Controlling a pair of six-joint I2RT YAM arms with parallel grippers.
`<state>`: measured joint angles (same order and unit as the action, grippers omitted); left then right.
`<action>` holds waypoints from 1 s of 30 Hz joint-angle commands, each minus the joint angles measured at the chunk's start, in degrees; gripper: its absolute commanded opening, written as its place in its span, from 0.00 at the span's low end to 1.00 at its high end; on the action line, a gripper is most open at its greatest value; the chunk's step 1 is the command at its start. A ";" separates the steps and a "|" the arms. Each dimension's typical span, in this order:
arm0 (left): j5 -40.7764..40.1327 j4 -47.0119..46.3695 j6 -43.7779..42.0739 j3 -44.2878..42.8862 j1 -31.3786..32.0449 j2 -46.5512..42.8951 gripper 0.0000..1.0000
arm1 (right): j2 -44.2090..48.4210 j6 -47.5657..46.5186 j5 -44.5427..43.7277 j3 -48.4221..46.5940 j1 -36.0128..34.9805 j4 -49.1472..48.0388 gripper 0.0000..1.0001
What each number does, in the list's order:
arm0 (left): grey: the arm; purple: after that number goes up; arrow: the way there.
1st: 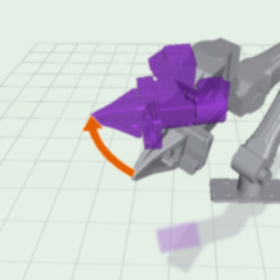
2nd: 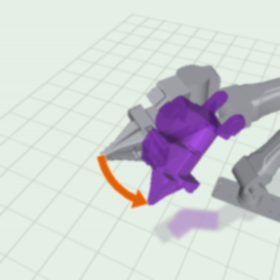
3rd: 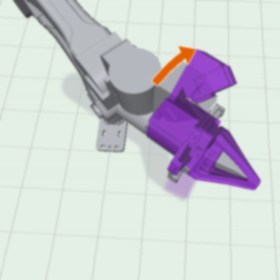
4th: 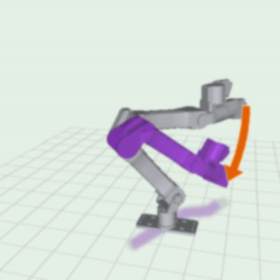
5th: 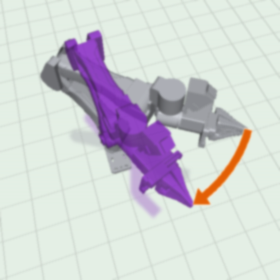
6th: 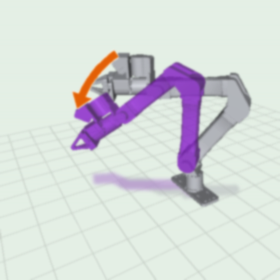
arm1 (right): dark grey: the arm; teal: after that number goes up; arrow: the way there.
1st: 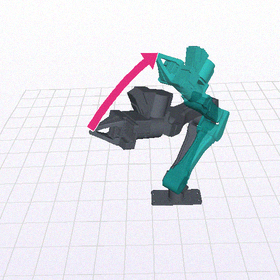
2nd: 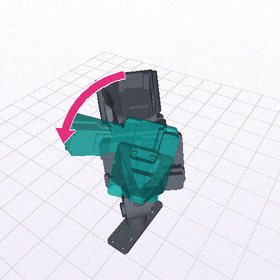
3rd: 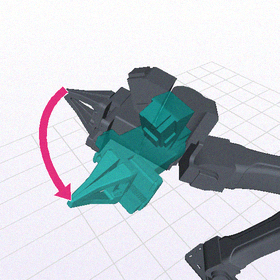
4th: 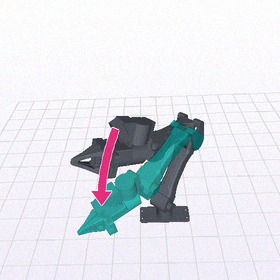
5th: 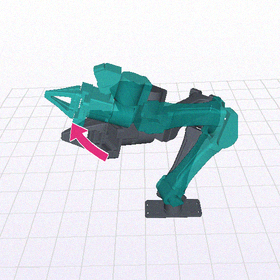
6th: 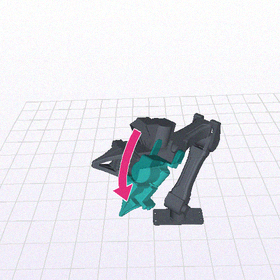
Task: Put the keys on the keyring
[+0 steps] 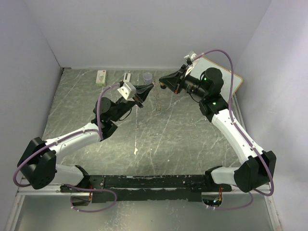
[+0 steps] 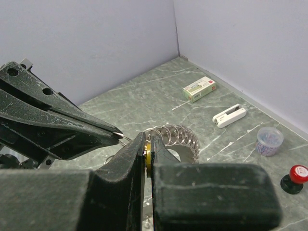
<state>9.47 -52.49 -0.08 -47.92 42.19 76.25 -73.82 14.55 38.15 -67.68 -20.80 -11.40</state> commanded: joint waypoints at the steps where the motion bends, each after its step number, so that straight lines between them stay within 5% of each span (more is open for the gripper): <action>1: 1.07 -5.19 0.53 -0.32 -0.45 -0.60 0.07 | -0.01 -0.66 -1.23 -0.98 0.58 -1.13 0.00; 30: 3.96 -1.83 0.83 -6.29 -0.54 5.05 0.07 | 0.33 -1.27 1.00 -3.89 0.23 0.37 0.00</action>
<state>11.42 -52.05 0.05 -51.31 42.09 81.01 -74.02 14.13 39.22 -70.17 -20.69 -10.79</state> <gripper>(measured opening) 0.072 0.046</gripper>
